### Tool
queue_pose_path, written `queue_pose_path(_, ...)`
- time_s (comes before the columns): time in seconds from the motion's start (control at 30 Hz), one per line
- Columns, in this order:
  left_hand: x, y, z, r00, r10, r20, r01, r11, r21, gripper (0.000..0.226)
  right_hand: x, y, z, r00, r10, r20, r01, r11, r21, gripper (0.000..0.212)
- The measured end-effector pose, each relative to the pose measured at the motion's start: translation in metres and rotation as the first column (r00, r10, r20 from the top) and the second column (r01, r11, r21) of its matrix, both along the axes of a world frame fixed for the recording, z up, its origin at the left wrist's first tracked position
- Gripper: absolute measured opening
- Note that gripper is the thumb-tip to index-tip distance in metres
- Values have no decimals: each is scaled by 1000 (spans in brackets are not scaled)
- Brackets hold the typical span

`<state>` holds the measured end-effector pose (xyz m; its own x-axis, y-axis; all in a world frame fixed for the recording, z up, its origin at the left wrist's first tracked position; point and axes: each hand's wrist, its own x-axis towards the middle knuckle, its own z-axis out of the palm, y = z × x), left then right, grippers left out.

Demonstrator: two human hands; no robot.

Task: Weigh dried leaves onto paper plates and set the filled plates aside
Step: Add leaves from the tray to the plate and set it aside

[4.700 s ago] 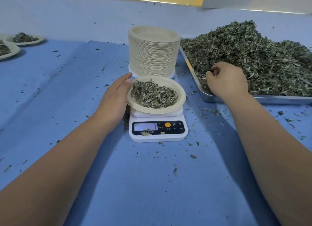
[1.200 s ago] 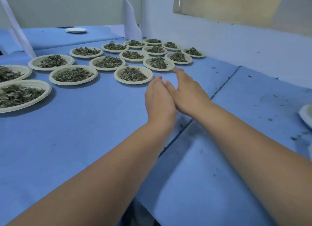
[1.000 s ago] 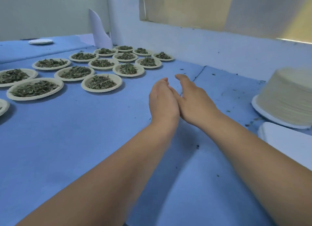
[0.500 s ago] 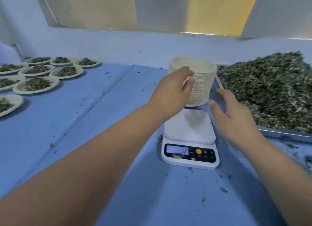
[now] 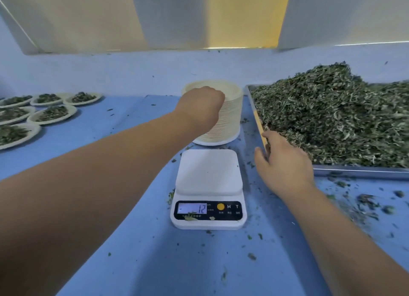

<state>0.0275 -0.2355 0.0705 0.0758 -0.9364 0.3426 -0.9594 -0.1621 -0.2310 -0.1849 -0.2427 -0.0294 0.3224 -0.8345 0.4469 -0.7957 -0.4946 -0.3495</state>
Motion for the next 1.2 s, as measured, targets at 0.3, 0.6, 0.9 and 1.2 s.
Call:
queue_pose_path(0.3,4,2,5,970,-91,225,83,995,49,30,2,-3,-5,1000,-9,-24,8,999,-39,44)
queue_pose_path(0.6,5,-3,7,934,-197,299,202,979,14,61,2,-4,-9,1000,-9,-30,8,998,-59,44)
queue_pose_path(0.9,12,-6,12,934,-233,270,270,956,-111,50,2,-5,-10,1000,-13,-7,12,996,-90,40)
queue_pose_path(1.2,10,-1,12,998,-61,20,64,973,-220,5,1,-5,-10,1000,-8,-14,7,997,-71,41)
